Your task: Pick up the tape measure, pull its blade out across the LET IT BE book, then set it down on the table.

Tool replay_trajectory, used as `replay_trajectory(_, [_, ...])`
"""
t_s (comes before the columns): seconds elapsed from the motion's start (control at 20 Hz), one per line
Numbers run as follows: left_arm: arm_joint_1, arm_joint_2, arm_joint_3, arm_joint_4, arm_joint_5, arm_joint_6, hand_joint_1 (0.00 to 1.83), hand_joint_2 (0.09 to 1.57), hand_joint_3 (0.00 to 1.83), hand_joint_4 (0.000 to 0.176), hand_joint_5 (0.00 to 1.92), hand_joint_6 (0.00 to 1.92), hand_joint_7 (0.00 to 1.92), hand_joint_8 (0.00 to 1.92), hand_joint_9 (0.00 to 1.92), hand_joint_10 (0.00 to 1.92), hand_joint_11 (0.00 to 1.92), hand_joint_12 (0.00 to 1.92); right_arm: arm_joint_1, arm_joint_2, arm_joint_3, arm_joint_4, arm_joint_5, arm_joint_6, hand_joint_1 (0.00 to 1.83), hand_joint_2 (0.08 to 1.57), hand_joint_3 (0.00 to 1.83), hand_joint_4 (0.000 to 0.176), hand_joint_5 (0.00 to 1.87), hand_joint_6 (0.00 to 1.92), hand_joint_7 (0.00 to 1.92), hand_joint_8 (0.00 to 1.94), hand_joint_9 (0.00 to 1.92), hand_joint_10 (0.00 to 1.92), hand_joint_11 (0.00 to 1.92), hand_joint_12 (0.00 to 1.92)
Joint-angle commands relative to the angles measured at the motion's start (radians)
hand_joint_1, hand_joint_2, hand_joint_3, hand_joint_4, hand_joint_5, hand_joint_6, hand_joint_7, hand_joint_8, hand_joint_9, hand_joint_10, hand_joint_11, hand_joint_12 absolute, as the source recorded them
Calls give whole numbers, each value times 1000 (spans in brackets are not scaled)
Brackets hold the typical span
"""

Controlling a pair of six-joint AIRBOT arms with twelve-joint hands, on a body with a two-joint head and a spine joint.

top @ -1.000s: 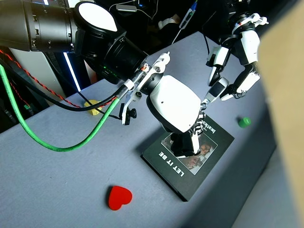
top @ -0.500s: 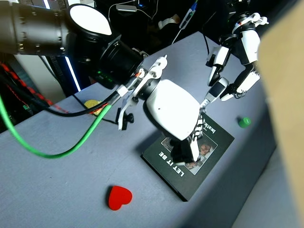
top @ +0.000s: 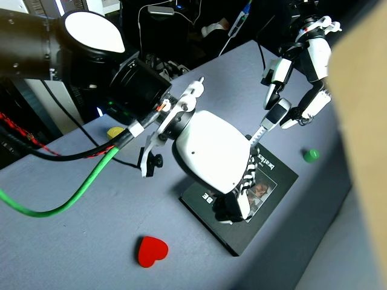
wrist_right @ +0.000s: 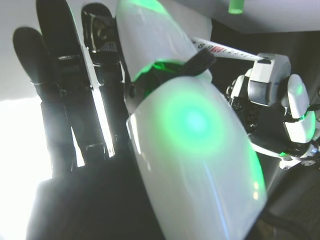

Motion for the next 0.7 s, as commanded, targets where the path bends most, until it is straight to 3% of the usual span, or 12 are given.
replay_trajectory(0.0, [-7,6,10,-15,-100,4,1397,1049,0,0,1044,574,1138,698,1134,993,1326,546,3,21,4,-95,-56,-24,1214,1166,1,0,752,1236,1023,1016,1151,174,678,1177])
replay_trajectory(0.65, [-4,7,10,-17,-102,4,1397,1047,0,0,1040,611,1144,678,1135,987,1284,600,-14,72,51,-111,-9,-24,1213,1168,0,0,751,1240,1017,1025,1142,191,676,1177])
